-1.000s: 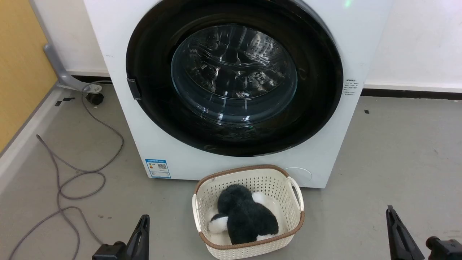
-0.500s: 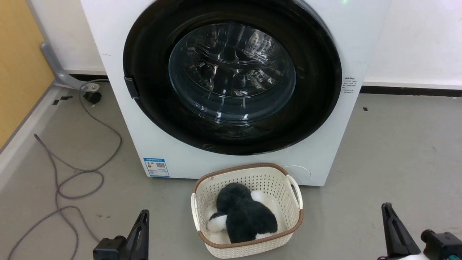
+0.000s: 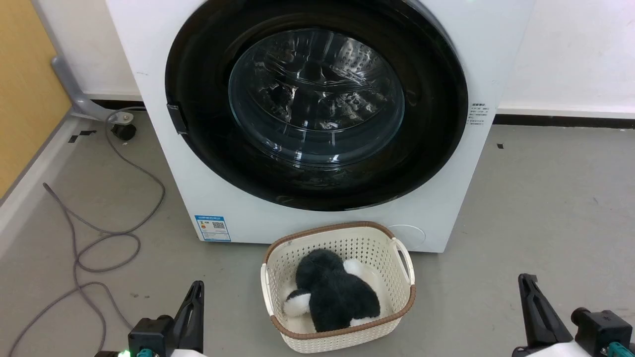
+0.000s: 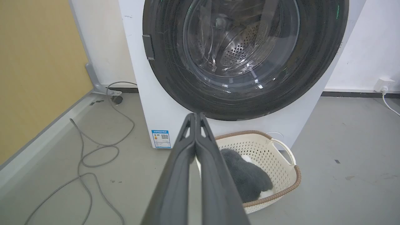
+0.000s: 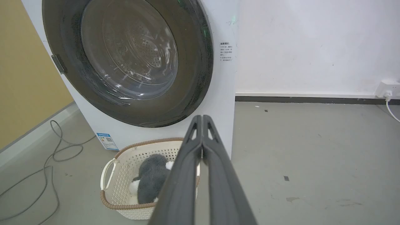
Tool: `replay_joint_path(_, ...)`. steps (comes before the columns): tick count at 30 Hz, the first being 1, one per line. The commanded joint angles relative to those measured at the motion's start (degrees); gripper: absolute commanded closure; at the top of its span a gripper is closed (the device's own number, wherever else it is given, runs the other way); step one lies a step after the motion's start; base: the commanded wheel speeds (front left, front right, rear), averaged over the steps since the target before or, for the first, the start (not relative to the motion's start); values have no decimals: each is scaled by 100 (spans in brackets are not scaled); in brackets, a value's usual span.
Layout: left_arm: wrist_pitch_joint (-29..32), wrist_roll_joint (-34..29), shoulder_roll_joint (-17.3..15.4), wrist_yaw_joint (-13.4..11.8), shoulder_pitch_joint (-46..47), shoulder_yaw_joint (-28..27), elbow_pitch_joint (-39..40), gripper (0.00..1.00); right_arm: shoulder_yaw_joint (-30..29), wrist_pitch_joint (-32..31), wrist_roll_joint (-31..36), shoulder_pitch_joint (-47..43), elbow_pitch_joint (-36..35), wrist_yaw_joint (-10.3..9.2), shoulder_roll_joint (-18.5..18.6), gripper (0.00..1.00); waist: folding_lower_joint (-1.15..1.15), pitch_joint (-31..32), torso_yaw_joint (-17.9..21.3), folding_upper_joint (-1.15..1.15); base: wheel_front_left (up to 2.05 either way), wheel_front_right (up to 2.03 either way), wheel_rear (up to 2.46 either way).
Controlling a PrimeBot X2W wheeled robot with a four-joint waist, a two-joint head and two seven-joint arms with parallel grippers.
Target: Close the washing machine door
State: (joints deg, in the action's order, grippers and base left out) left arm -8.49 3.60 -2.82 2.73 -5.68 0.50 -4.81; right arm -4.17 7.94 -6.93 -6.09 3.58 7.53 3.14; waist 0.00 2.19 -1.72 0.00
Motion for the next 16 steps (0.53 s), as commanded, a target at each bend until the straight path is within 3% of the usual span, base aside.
replay_joint_path(1,47,-51,-3,-46,103,-20,49,100,31,-44,82,122,-47,-2,-12,100,0,-6,5,0,0,0,0)
replay_joint_path(16,222,-118,-4,-95,205,-26,143,100,115,-208,216,229,-115,-2,-15,100,0,-53,41,0,0,0,0)
